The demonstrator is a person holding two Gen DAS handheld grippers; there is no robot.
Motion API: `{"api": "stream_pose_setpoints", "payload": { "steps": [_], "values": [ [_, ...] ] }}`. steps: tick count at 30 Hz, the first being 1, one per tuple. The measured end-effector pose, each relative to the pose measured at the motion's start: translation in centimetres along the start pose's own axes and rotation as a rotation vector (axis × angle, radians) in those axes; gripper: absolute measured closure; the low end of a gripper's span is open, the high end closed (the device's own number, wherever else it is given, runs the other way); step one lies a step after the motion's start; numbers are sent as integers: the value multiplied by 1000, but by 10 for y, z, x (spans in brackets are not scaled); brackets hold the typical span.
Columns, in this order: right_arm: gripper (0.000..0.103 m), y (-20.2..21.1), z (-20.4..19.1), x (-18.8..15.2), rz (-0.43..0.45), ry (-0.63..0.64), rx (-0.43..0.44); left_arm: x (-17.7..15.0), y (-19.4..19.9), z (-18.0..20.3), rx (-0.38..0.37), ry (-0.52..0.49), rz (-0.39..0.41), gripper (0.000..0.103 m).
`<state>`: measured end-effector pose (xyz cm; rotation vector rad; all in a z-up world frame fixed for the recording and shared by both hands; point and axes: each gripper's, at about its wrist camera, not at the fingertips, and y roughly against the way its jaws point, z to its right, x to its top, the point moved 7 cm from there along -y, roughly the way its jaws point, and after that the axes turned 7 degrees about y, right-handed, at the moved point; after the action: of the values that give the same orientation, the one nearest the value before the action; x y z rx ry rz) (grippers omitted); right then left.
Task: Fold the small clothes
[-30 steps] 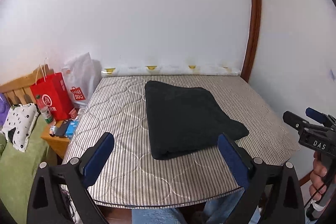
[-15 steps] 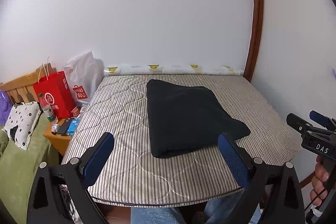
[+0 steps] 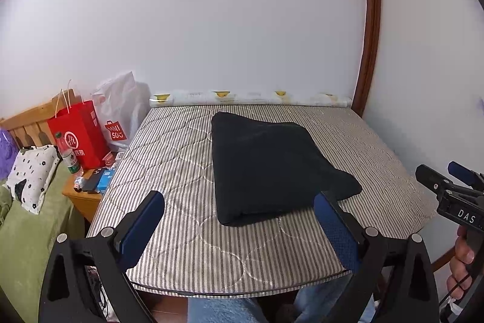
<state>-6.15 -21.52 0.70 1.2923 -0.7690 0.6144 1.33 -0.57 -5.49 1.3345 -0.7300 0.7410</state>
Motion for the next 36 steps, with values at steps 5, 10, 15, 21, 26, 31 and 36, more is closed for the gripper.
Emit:
{"api": "stream_pose_setpoints", "payload": {
  "steps": [5, 10, 15, 21, 26, 31, 36],
  "values": [
    [3, 1, -2, -1, 1, 6, -4, -1, 0, 2, -1, -8, -2, 3],
    [3, 2, -3, -1, 3, 1, -5, -1, 0, 0, 0, -4, -2, 3],
    [3, 4, -5, -1, 6, 2, -7, -1, -1, -1, 2, -2, -3, 3],
    [3, 5, -7, -2, 6, 1, -9, 0, -1, -3, 0, -2, -3, 3],
    [3, 5, -6, -2, 7, -3, -8, -1, -1, -2, -1, -3, -5, 3],
    [3, 6, -5, -2, 9, -6, -7, 1, -1, -4, -1, 0, -3, 3],
    [3, 6, -4, -1, 11, -2, -5, 2, 0, -5, 3, 0, -1, 3]
  ]
}}
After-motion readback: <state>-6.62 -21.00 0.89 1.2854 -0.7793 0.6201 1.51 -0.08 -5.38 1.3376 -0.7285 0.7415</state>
